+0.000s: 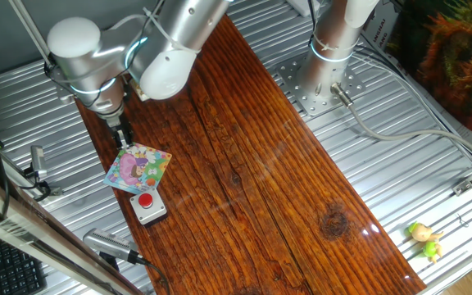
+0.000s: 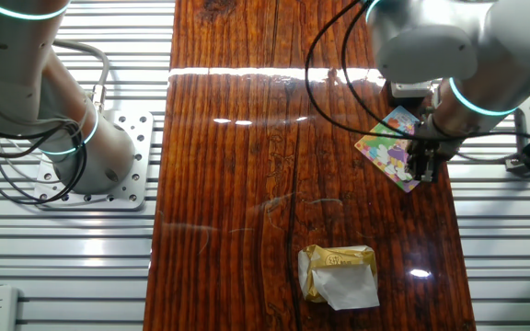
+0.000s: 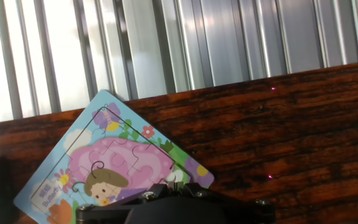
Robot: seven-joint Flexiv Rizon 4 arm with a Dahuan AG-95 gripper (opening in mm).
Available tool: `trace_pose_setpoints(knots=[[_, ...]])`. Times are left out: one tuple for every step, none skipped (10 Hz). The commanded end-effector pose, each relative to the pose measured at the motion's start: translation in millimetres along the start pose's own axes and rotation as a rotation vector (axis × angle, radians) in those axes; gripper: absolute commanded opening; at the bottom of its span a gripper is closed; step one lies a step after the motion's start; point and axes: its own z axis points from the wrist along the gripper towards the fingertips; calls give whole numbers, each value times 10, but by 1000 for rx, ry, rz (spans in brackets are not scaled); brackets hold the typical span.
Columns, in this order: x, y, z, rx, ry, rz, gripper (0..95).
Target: Assemble one piece of a puzzle
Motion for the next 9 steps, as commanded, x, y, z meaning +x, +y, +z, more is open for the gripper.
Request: trace_pose_setpoints(knots=[[14,-4,-49,9,-5,15,0],[15,-4,-55,11,-10,25,0],[16,-4,-63,8,-13,38,0],[16,-5,-63,8,-13,44,0],[16,-5,-63,8,-14,57,0],[16,-5,-63,8,-15,64,0],[16,-5,-63,8,-14,69,0],[16,-5,-63,7,-14,77,0],[16,-5,-63,7,-16,81,0]])
